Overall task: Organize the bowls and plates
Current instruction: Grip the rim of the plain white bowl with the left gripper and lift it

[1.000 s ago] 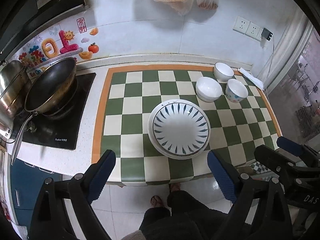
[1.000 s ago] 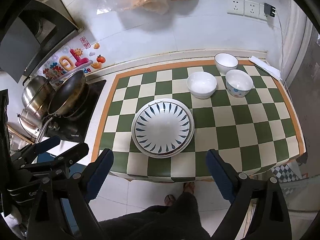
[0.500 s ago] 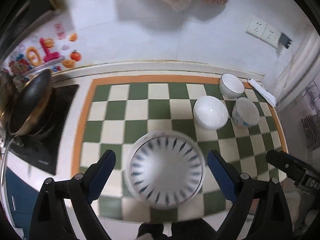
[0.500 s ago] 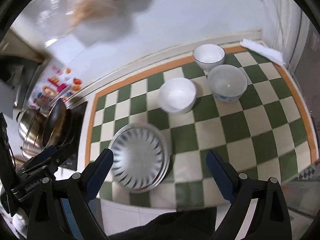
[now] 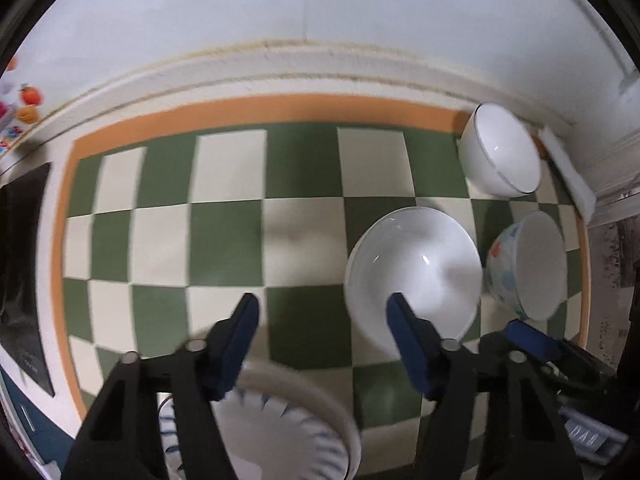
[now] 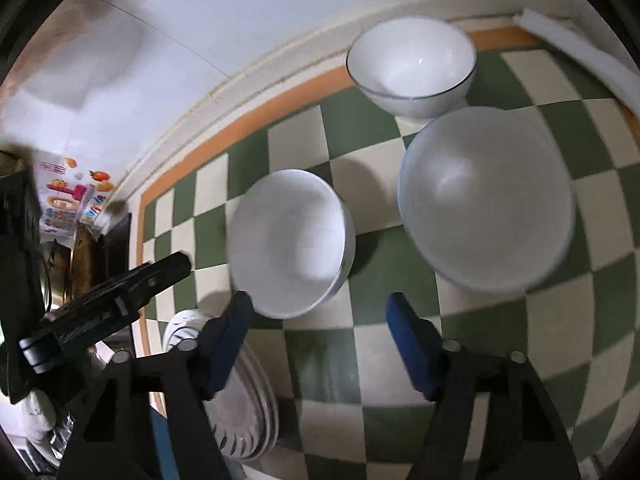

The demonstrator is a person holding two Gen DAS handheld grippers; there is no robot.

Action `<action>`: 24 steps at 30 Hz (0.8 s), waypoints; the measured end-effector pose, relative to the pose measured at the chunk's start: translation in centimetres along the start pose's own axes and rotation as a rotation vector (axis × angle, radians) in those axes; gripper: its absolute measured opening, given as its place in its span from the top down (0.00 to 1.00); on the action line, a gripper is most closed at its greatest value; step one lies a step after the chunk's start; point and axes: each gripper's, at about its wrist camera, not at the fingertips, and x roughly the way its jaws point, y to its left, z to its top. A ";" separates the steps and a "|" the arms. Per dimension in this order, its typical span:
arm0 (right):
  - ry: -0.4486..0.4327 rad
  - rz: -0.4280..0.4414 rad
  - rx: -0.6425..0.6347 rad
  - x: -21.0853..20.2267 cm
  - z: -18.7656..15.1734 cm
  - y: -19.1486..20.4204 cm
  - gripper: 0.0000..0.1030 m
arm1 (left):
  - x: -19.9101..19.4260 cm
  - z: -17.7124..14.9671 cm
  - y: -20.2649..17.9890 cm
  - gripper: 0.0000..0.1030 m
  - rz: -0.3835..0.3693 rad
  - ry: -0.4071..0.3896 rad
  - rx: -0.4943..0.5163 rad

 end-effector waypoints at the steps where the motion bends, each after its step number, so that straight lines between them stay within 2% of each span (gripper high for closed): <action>1: 0.012 0.004 0.000 0.6 0.4 -0.2 0.42 | 0.9 0.5 -0.2 0.49 -0.013 0.022 0.002; 5: 0.051 -0.003 -0.009 3.2 1.3 -0.3 0.60 | 3.9 1.7 -1.2 0.70 -0.029 0.084 0.026; 7: 0.070 -0.030 -0.010 4.4 1.5 -0.4 0.77 | 5.0 1.9 -1.7 0.79 -0.035 0.101 0.049; 9: 0.069 -0.045 -0.011 5.1 1.7 -0.5 0.82 | 5.5 1.8 -2.1 0.82 -0.025 0.102 0.067; 17: 0.042 -0.053 -0.023 4.3 0.6 0.1 0.84 | 3.6 -0.1 -2.6 0.82 -0.022 0.067 0.086; 24: -0.010 -0.059 -0.076 -0.3 -2.9 1.5 0.84 | -0.6 -3.4 -3.4 0.82 -0.055 0.026 0.110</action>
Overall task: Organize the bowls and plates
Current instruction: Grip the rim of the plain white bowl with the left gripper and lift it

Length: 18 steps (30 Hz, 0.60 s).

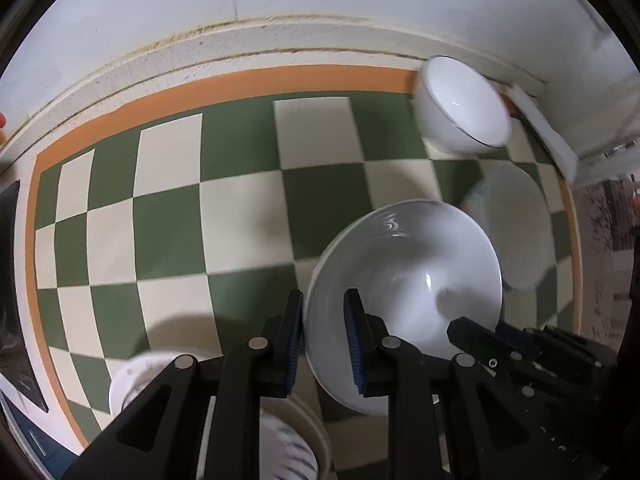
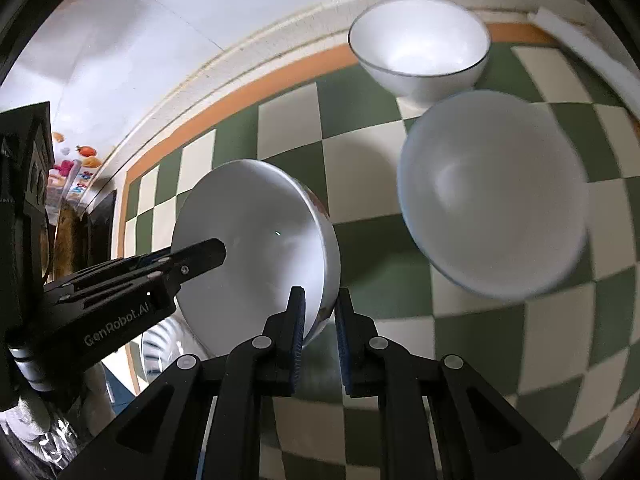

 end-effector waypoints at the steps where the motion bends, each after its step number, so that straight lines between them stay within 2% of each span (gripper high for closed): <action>1: -0.006 -0.001 -0.001 -0.6 -0.6 0.0 0.84 | -0.5 -0.6 -0.4 0.82 -0.005 -0.006 0.007; 6: -0.022 -0.017 -0.004 -3.8 -3.9 -1.6 0.84 | -1.8 -3.0 -2.5 0.82 -0.024 -0.007 0.049; 9: -0.015 -0.021 0.014 -4.6 -5.3 -3.0 0.84 | -1.1 -4.0 -3.8 0.82 -0.035 0.014 0.060; 18: 0.046 -0.031 0.080 -3.0 -8.6 -7.7 0.84 | 2.9 -5.7 -6.7 0.82 -0.043 0.091 0.093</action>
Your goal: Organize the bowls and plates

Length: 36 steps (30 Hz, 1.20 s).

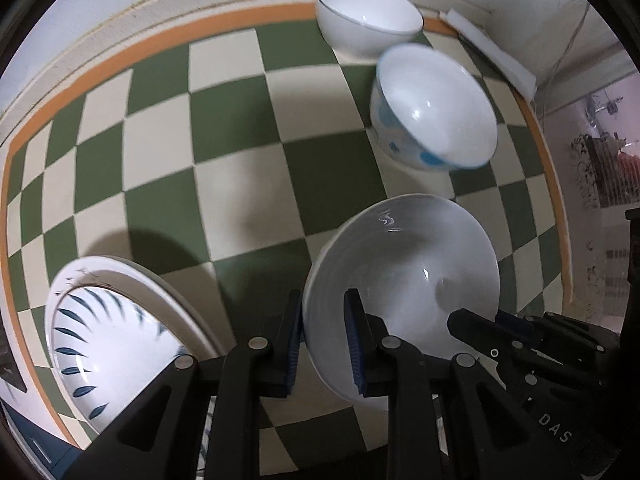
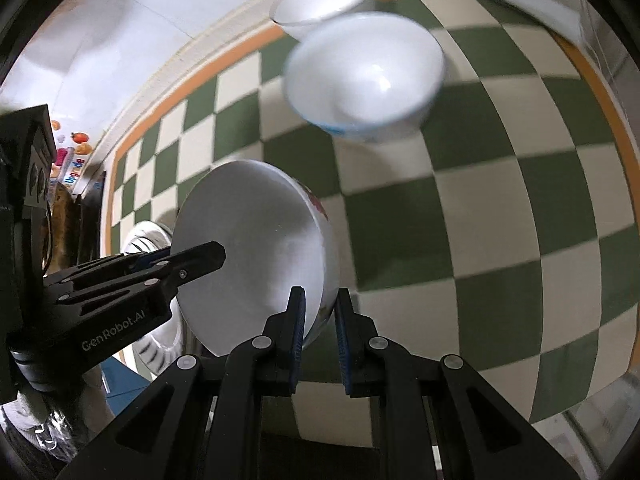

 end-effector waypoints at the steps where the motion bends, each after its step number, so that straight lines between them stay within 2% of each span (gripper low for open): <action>1: 0.003 -0.005 0.002 0.2 -0.1 -0.3 0.84 | 0.4 -0.1 -0.2 0.82 0.000 0.007 0.002; 7: 0.041 0.003 0.025 1.6 -0.5 -1.9 0.84 | 2.0 -0.3 -0.8 0.82 0.018 0.040 0.012; 20: 0.088 0.018 0.030 2.8 -0.2 -2.0 0.84 | 3.6 0.4 -1.7 0.82 0.041 0.070 0.008; 24: 0.110 0.030 0.034 2.2 0.2 -2.4 0.82 | 2.0 0.5 -1.3 0.82 0.051 0.050 0.005; 29: 0.055 0.079 0.064 -1.2 1.2 -3.4 0.82 | -2.0 0.9 -1.9 0.81 0.050 -0.030 -0.001; 30: 0.040 0.082 0.069 -1.9 1.6 -3.6 0.80 | -2.6 1.0 -2.0 0.81 0.047 -0.045 -0.003; 32: 0.004 0.091 0.096 -3.5 2.7 -4.3 0.67 | -3.5 1.8 -2.0 0.78 0.037 -0.073 -0.015; 33: -0.014 0.103 0.110 -4.2 3.4 -4.8 0.57 | -3.9 2.4 -2.0 0.78 0.022 -0.083 -0.022; 34: -0.030 0.114 0.118 -4.8 4.1 -5.1 0.52 | -4.0 3.2 -2.0 0.77 0.013 -0.090 -0.028; 36: -0.057 0.112 0.133 -5.5 5.6 -5.9 0.51 | -3.9 5.1 -2.0 0.77 -0.012 -0.089 -0.046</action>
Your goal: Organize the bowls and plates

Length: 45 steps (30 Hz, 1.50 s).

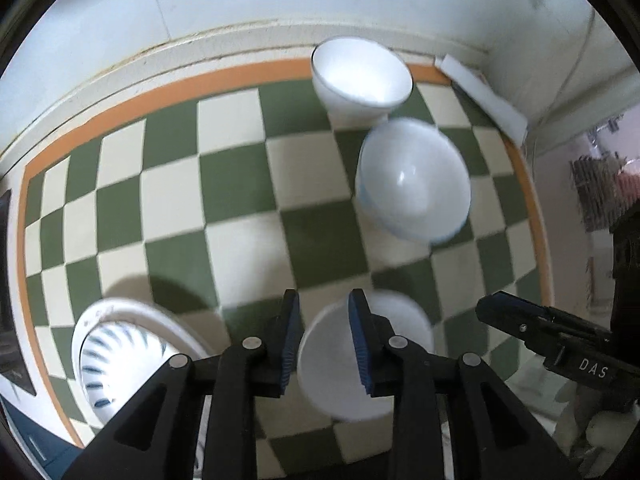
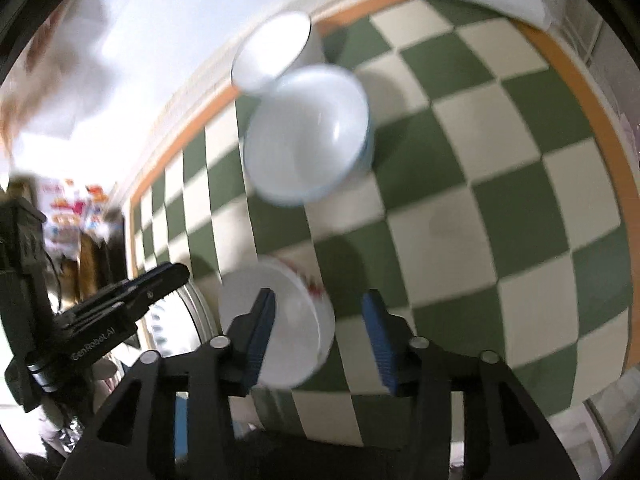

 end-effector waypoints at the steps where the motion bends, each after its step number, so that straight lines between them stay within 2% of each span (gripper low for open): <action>1: -0.008 -0.001 0.004 -0.2 0.7 -0.3 0.51 | 0.1 0.9 0.1 0.77 -0.008 0.002 -0.010; 6: -0.040 -0.003 0.047 0.8 5.1 -1.5 0.51 | 2.2 6.0 -0.1 0.77 -0.032 0.019 -0.033; 12: -0.016 0.004 0.086 3.8 8.1 -2.7 0.52 | 6.8 9.1 -0.9 0.77 -0.057 0.108 -0.024; 14: -0.006 -0.005 0.086 4.7 8.4 -2.9 0.59 | 8.4 9.5 -1.3 0.77 -0.050 0.139 -0.014; 16: 0.013 -0.010 0.083 5.6 8.7 -3.0 0.79 | 9.2 9.5 -1.7 0.79 -0.052 0.146 -0.004; 17: 0.014 -0.023 0.085 5.8 8.7 -3.1 0.83 | 9.5 9.5 -2.0 0.82 -0.058 0.147 0.007; 18: 0.008 -0.023 0.083 5.9 8.7 -3.1 0.85 | 9.7 9.5 -2.4 0.85 -0.051 0.145 0.019; 23: -0.016 -0.044 0.066 5.7 8.7 -2.8 0.86 | 9.7 9.4 -2.9 0.85 -0.025 0.131 0.050; 29: -0.040 -0.054 0.046 4.9 8.3 -1.6 0.87 | 7.9 8.5 -2.8 0.85 -0.028 0.103 0.056; 33: -0.058 -0.043 0.020 2.9 7.1 0.0 0.87 | 4.8 7.2 -2.2 0.85 -0.044 0.077 0.059; 39: -0.074 -0.025 -0.039 -0.6 3.1 3.0 0.87 | -0.7 4.1 -1.3 0.85 -0.054 0.024 0.072; 45: -0.038 -0.008 -0.054 -1.7 -1.8 4.5 0.87 | -2.7 0.3 0.1 0.85 -0.053 0.033 0.067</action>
